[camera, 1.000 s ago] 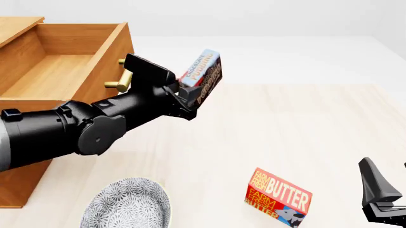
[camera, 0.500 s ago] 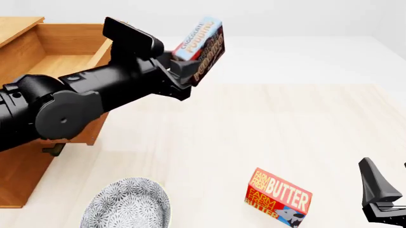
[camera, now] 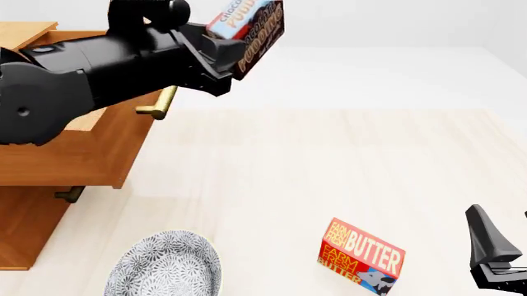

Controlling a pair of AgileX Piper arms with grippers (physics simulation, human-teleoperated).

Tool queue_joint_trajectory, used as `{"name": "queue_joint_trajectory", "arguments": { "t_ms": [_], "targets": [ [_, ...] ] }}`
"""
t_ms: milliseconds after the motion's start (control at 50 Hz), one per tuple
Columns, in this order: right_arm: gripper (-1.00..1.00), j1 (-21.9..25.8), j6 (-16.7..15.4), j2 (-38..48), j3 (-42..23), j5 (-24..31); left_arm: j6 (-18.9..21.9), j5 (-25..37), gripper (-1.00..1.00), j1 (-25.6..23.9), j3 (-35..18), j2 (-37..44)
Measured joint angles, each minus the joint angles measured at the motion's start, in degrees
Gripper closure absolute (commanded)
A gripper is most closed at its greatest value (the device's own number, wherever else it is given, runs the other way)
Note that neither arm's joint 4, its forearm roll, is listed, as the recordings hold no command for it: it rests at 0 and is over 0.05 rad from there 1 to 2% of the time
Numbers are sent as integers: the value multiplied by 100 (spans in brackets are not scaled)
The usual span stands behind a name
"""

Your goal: Put the chocolate pudding in the top drawer of the cabinet and close it.

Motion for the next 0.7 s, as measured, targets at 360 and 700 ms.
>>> {"name": "queue_joint_trajectory", "arguments": {
  "t_ms": [360,700],
  "targets": [
    [-100,0,0,0,0,0,26,590,100,508,-287,-435],
    [-100,0,0,0,0,0,150,933,100,1143,-268,-796]
  ]
}}
